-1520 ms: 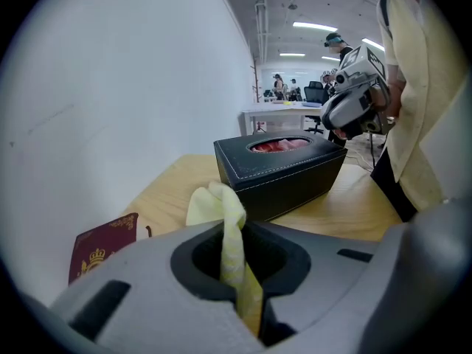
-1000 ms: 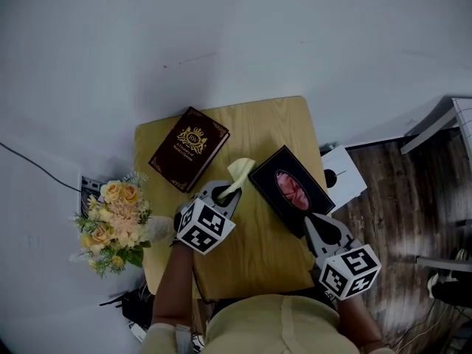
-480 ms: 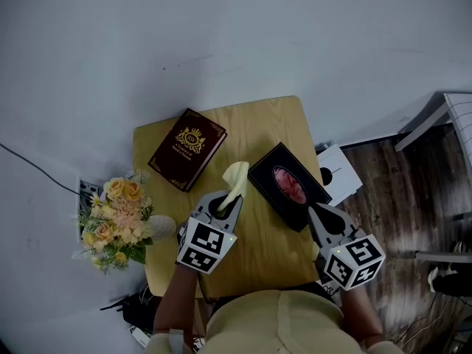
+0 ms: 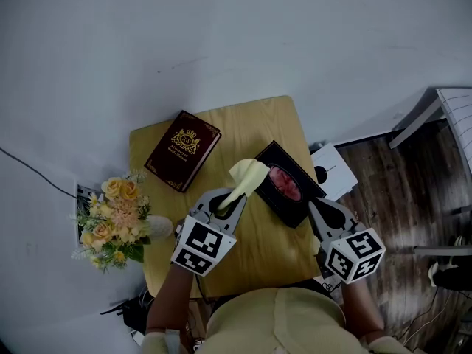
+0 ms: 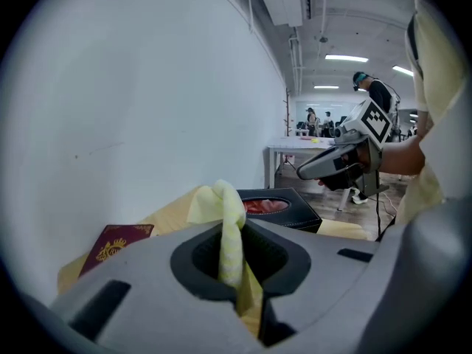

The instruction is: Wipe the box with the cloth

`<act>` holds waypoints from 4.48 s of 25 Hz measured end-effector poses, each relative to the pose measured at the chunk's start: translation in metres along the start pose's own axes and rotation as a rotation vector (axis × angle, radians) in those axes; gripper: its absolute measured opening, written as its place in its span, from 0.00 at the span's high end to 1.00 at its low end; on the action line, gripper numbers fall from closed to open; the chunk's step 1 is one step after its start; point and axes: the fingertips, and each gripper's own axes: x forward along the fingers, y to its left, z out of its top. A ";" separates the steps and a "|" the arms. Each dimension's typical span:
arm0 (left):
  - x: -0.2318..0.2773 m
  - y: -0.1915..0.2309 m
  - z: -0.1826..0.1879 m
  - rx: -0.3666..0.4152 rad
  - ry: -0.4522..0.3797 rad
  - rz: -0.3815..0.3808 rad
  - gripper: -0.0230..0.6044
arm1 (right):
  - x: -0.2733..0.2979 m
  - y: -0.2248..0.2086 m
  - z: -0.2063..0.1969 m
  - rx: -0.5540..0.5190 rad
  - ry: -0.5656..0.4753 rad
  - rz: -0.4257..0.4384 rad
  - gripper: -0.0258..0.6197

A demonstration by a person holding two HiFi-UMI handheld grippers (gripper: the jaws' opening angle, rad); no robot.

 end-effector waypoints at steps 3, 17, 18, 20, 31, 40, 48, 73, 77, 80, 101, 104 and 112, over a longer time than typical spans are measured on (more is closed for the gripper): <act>0.011 -0.006 0.009 0.044 0.000 -0.042 0.91 | -0.001 -0.001 -0.002 0.002 0.012 0.017 0.91; 0.079 -0.045 0.074 0.267 -0.027 -0.251 0.91 | -0.014 -0.011 -0.005 0.019 0.018 0.065 0.91; 0.084 -0.049 0.076 0.297 -0.020 -0.276 0.91 | -0.015 -0.012 -0.006 0.017 0.024 0.070 0.91; 0.092 -0.057 0.080 0.354 -0.007 -0.324 0.91 | -0.016 -0.014 -0.007 0.009 0.037 0.079 0.91; 0.129 -0.074 0.079 0.672 0.099 -0.562 0.91 | -0.020 -0.019 -0.022 0.001 0.092 0.139 0.91; 0.151 -0.080 0.075 0.903 0.193 -0.784 0.91 | -0.014 -0.026 -0.028 0.002 0.124 0.207 0.91; 0.174 -0.089 0.065 0.979 0.239 -0.928 0.91 | -0.007 -0.036 -0.028 0.014 0.138 0.254 0.91; 0.177 -0.093 0.018 1.223 0.485 -1.318 0.91 | 0.008 -0.051 -0.030 0.073 0.159 0.309 0.91; 0.177 -0.080 0.012 1.267 0.540 -1.308 0.91 | 0.014 -0.049 -0.027 0.070 0.160 0.314 0.91; 0.175 -0.072 0.012 1.279 0.562 -1.307 0.91 | 0.017 -0.047 -0.026 0.084 0.159 0.320 0.91; 0.169 0.011 0.018 1.244 0.682 -1.107 0.91 | 0.027 -0.043 -0.025 0.079 0.177 0.331 0.91; 0.171 0.022 0.025 1.216 0.662 -1.054 0.91 | 0.028 -0.042 -0.025 0.077 0.180 0.333 0.91; 0.166 0.047 0.038 1.129 0.626 -0.914 0.91 | 0.027 -0.034 -0.023 0.060 0.177 0.349 0.91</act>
